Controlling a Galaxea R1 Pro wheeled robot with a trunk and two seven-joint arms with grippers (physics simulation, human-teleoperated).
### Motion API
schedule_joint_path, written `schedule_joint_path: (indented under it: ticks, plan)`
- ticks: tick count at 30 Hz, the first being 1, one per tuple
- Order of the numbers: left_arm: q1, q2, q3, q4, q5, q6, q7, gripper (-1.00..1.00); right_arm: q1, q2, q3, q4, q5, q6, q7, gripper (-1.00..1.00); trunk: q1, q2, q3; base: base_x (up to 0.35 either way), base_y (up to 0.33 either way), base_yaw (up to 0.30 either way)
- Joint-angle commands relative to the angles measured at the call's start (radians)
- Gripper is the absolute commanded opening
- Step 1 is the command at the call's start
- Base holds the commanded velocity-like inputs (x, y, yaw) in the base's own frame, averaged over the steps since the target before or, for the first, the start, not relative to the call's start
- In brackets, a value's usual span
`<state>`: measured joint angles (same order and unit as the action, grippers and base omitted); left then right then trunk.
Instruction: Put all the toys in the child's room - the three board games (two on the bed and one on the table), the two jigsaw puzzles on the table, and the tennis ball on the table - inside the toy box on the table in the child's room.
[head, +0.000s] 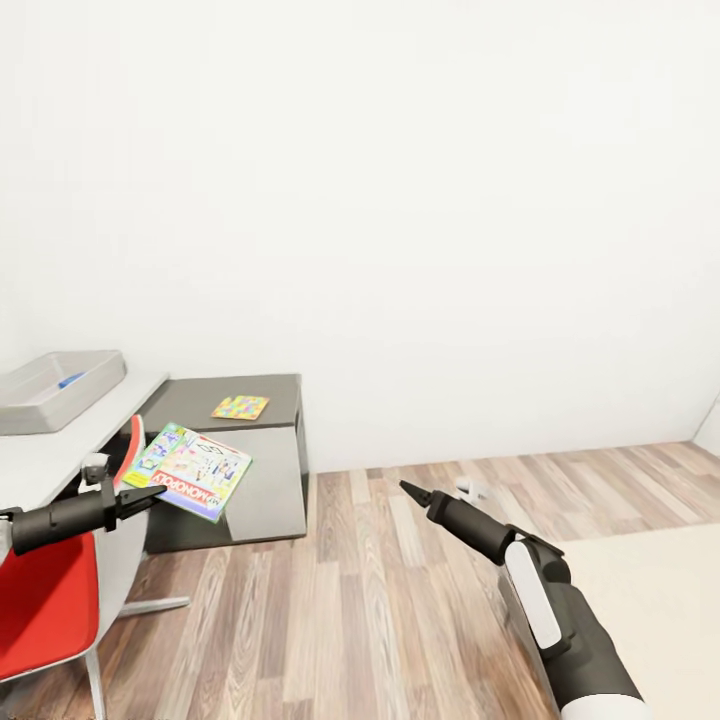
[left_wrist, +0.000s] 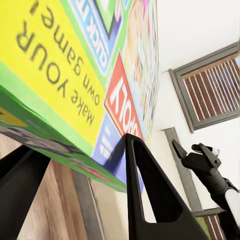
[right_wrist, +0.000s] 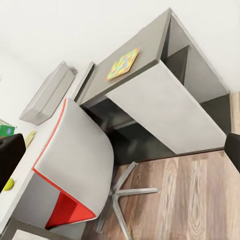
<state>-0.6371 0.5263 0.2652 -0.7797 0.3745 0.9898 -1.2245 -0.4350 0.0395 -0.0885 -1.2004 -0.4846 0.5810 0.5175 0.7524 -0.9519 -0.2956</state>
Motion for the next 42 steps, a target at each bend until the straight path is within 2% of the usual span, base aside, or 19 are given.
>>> schedule_joint_path:
  ticks: [1,7,27,31,35,37,42]
  plan:
    - [-0.001,-0.001,0.0,0.0,0.001,0.006,-0.002,-1.0,-0.001,0.001,-0.003,0.002,-0.005,0.008,0.002,1.0,0.0,-0.001,0.0,0.068,-0.014,0.217]
    - [-0.001,-0.003,0.0,0.0,0.001,0.006,-0.002,-1.0,-0.001,0.0,-0.005,0.003,-0.005,0.008,0.003,1.0,-0.019,0.034,0.018,0.019,-0.004,0.146]
    - [-0.001,0.003,-0.002,0.0,0.006,0.014,-0.008,-1.0,-0.001,-0.001,-0.009,0.002,-0.005,0.007,0.004,1.0,-0.096,0.174,0.081,0.001,0.0,0.005]
    - [-0.001,0.011,0.004,0.0,0.004,0.016,-0.067,-1.0,-0.001,0.0,-0.009,0.005,-0.005,0.007,0.003,1.0,-0.111,0.202,0.094,0.0,0.0,0.0]
    - [-0.001,0.046,0.008,0.0,0.003,0.019,-0.129,-1.0,-0.001,-0.002,-0.011,0.007,-0.005,-0.016,0.003,1.0,-0.126,0.23,0.106,0.0,0.0,0.0]
    - [-0.001,0.072,0.009,0.0,0.006,0.022,-0.138,-1.0,-0.001,-0.002,-0.011,0.008,-0.005,-0.028,0.003,1.0,-0.134,0.244,0.112,0.0,0.0,0.093]
    - [-0.001,0.105,0.012,0.001,0.007,0.025,-0.143,-1.0,-0.001,-0.001,-0.009,0.008,-0.005,-0.035,0.003,1.0,-0.134,0.244,0.112,0.0,0.0,0.23]
